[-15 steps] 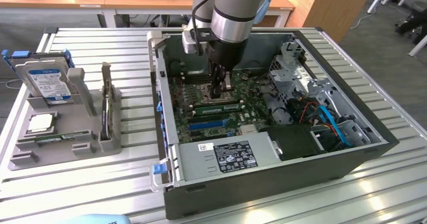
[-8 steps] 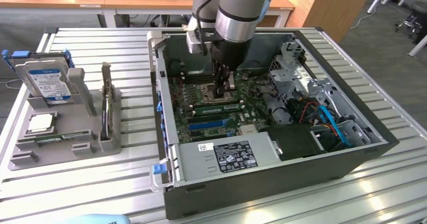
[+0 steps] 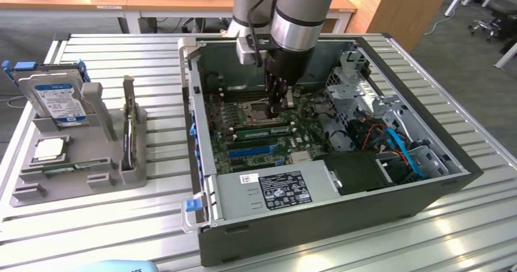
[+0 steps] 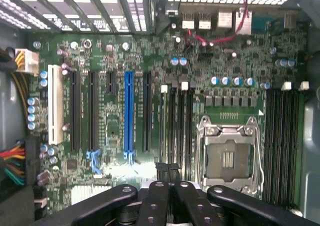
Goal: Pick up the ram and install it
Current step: 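Press down the ram until it locks into place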
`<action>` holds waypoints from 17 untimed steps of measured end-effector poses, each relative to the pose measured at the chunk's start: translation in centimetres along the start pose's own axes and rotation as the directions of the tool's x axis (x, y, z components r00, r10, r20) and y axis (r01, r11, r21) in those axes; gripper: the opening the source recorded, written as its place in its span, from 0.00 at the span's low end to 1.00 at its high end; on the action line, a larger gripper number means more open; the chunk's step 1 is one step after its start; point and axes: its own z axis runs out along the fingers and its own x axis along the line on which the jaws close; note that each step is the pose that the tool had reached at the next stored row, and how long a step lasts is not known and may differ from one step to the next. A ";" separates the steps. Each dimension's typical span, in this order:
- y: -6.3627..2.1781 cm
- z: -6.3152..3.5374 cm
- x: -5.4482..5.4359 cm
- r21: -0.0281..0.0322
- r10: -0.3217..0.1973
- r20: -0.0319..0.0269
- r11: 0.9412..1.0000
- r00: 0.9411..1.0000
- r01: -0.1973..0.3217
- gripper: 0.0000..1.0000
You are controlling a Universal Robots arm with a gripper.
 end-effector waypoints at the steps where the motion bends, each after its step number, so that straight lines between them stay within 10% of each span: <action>1: -0.12 0.00 0.0 0.000 0.000 0.000 1.000 1.000 0.000 0.10; 17: -0.17 0.00 0.0 0.000 0.001 0.000 1.000 1.000 -0.001 0.10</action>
